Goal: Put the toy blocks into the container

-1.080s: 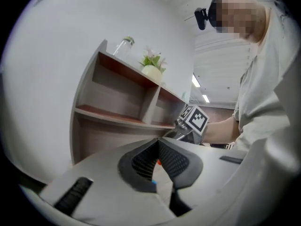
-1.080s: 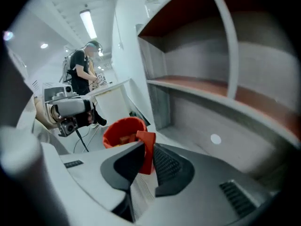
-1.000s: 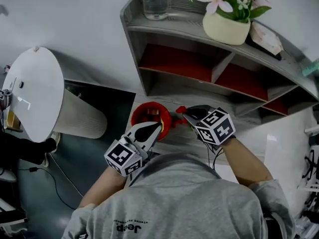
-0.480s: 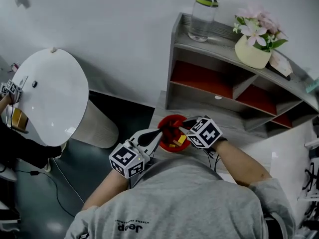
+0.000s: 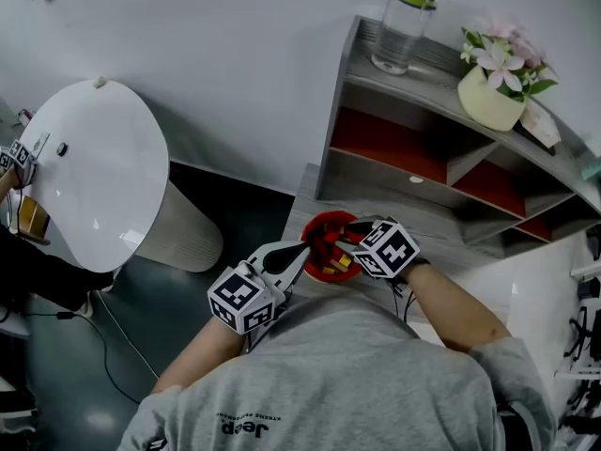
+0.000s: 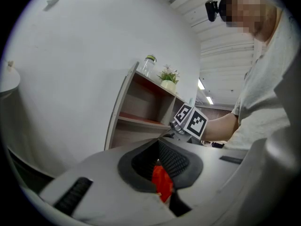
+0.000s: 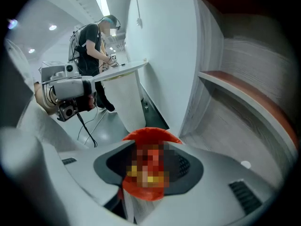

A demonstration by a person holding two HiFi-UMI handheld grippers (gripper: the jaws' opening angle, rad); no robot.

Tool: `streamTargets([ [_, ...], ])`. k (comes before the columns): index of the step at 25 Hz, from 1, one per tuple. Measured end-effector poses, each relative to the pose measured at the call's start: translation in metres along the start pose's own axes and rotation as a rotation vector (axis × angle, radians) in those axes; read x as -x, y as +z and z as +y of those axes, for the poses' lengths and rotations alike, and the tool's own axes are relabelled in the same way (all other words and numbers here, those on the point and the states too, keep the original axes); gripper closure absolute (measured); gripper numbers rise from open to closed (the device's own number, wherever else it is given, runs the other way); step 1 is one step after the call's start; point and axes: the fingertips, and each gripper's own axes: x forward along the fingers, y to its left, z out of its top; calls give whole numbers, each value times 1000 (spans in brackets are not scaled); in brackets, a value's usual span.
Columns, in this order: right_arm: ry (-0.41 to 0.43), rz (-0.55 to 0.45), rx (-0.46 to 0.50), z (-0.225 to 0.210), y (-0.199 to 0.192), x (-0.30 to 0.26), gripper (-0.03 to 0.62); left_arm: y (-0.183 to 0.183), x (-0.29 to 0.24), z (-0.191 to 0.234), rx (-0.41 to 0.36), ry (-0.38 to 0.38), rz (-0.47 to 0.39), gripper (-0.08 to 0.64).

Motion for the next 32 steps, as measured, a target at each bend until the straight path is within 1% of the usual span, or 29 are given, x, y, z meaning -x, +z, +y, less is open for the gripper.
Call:
streamTargets([
  [4,-6,-40,-20,-6,1,10,387,-3,-5,-3,4,-7,11,549],
  [8,-29,-80,-62,-24,-6,28,387,-4,-18,-11,4,-19,22,549],
  [11,-64,-117,-92,-46,-17,45,387,-4,-33,-21,4,-30,30,549],
  [14,-123,-149,-134,-82,-38,66,387,-7,-58,-36,4,-43,43,549],
  [18,-211,-154,-198,-148,-81,89,387,-15,-111,-61,-7,-57,67,549],
  [20,-227,-133,-235,-177,-111,92,387,-25,-140,-74,-5,-53,82,549],
  [22,-211,-98,-289,-193,-146,85,387,-40,-166,-88,1,-38,110,549],
  [25,-169,-29,-375,-213,-199,60,387,-64,-205,-107,-1,-32,149,549],
  [28,-124,66,-457,-217,-252,26,387,-90,-234,-123,7,-31,180,549],
  [30,-92,103,-491,-213,-276,5,387,-108,-245,-132,16,-33,206,549],
  [32,-85,121,-512,-214,-291,-13,387,-124,-253,-139,26,-38,228,549],
])
